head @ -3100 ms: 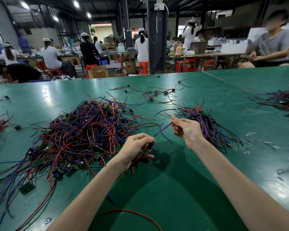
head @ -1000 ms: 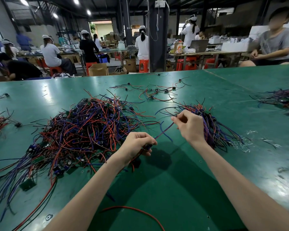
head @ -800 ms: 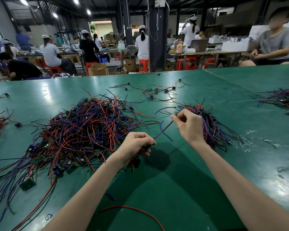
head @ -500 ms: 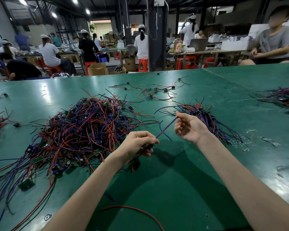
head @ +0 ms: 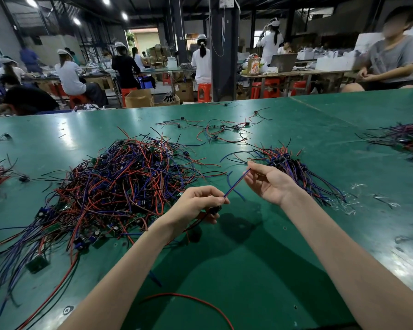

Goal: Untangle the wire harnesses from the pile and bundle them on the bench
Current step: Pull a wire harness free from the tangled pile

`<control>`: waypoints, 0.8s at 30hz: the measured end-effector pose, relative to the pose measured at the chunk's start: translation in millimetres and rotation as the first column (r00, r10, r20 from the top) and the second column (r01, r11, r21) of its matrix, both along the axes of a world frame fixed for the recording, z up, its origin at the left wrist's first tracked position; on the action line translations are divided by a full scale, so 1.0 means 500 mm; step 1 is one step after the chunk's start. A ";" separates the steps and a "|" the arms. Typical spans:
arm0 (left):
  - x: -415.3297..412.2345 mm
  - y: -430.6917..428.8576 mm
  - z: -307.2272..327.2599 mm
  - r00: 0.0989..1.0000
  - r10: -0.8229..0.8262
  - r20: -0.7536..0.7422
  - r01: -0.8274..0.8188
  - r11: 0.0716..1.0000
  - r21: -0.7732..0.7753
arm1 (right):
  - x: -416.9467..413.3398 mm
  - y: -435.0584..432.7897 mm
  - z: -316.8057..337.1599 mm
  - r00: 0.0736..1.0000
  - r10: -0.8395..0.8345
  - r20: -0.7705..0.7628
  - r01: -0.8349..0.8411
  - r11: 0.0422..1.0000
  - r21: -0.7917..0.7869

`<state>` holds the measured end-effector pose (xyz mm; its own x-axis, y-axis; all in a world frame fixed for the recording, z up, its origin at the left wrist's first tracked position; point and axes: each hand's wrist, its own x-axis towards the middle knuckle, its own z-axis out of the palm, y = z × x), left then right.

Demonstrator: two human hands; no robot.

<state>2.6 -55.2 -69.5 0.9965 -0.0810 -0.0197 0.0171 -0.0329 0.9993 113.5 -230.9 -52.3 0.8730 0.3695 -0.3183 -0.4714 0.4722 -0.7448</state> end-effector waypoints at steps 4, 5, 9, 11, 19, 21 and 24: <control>0.006 0.005 -0.004 0.998 0.057 -0.008 -0.057 0.998 -0.001 | -0.014 0.007 0.010 1.000 0.016 -0.017 -0.014 0.994 0.106; 0.007 0.006 -0.005 0.998 0.068 -0.012 -0.068 0.998 -0.008 | -0.019 0.010 0.011 0.999 0.030 -0.037 -0.025 0.990 0.136; 0.012 0.008 -0.005 0.997 0.072 -0.008 -0.072 0.997 -0.004 | -0.035 0.020 0.014 0.992 0.072 -0.106 -0.045 0.971 0.235; 0.011 0.010 -0.004 0.997 0.081 -0.006 -0.081 0.997 0.001 | -0.039 0.025 0.018 0.993 0.073 -0.089 -0.052 0.973 0.224; 0.012 0.016 0.000 0.998 0.068 0.001 -0.068 0.997 0.023 | -0.061 0.038 0.030 0.993 0.116 -0.007 -0.110 0.960 0.256; 0.010 0.017 -0.003 0.998 0.070 0.001 -0.070 0.998 -0.003 | -0.052 0.034 0.029 0.998 -0.020 0.065 0.007 0.979 0.202; 0.008 0.020 -0.005 0.998 0.055 0.027 -0.055 0.999 -0.002 | -0.031 0.027 0.017 0.923 -0.216 0.318 0.222 0.975 0.016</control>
